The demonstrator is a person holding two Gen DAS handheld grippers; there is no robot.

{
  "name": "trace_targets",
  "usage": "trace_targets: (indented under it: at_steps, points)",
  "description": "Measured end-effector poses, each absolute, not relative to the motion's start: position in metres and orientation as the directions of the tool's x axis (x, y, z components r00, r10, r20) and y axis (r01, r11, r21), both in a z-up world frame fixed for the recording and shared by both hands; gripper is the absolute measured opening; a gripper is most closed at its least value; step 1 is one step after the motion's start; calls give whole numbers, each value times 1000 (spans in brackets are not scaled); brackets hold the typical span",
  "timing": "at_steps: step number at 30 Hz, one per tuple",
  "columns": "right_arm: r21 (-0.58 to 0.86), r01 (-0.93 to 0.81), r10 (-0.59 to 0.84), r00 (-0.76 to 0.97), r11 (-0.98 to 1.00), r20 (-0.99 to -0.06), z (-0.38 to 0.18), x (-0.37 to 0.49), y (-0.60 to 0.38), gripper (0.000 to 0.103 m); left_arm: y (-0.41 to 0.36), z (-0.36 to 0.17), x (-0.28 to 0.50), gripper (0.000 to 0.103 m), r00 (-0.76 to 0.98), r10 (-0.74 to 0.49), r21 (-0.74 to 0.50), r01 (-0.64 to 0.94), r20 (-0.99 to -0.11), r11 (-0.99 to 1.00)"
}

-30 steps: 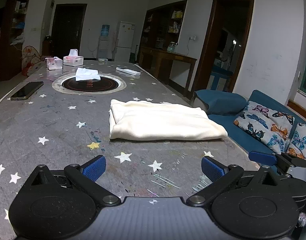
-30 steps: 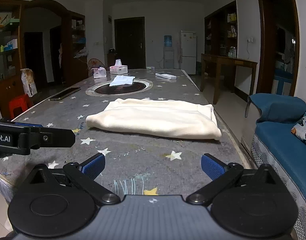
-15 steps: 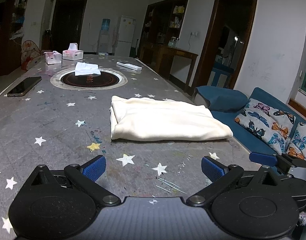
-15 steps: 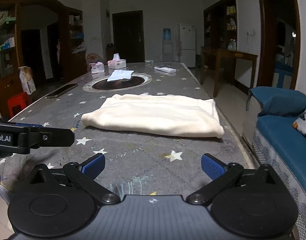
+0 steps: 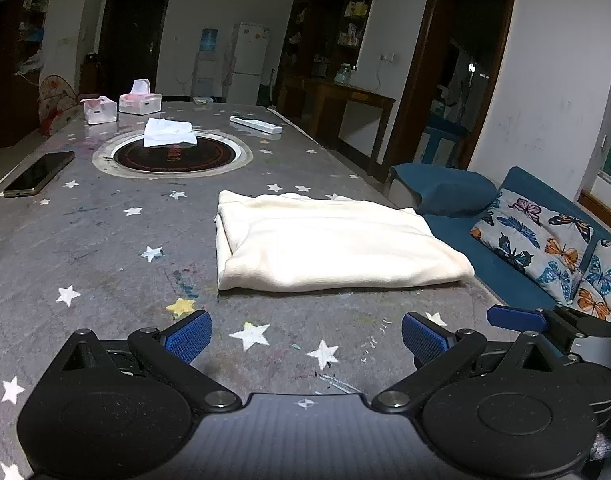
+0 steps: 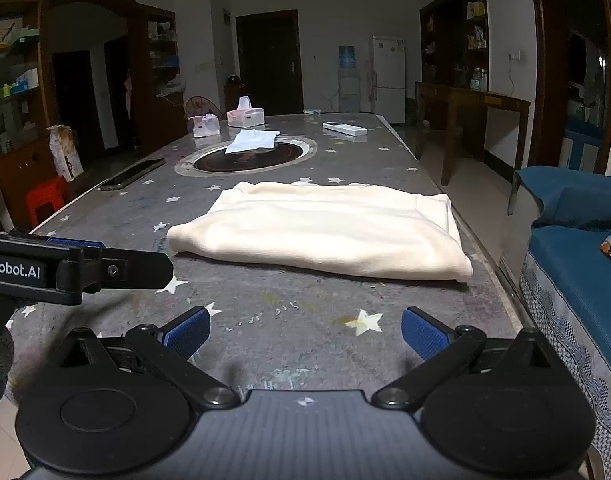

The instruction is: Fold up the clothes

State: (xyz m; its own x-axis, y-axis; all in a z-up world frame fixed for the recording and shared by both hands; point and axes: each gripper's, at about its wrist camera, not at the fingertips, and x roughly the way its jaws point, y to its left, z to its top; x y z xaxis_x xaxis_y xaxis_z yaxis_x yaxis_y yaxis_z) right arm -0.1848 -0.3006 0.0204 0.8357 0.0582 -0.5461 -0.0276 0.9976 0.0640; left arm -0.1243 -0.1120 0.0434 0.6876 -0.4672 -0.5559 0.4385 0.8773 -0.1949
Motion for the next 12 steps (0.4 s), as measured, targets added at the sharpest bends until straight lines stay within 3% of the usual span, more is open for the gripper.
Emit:
trace_targets:
  at_steps: [12]
  points:
    - [83,-25,69,809,996,-584,19,-168,-312,103,-123,48,-103,103,664,-477,-198,453,-575,869]
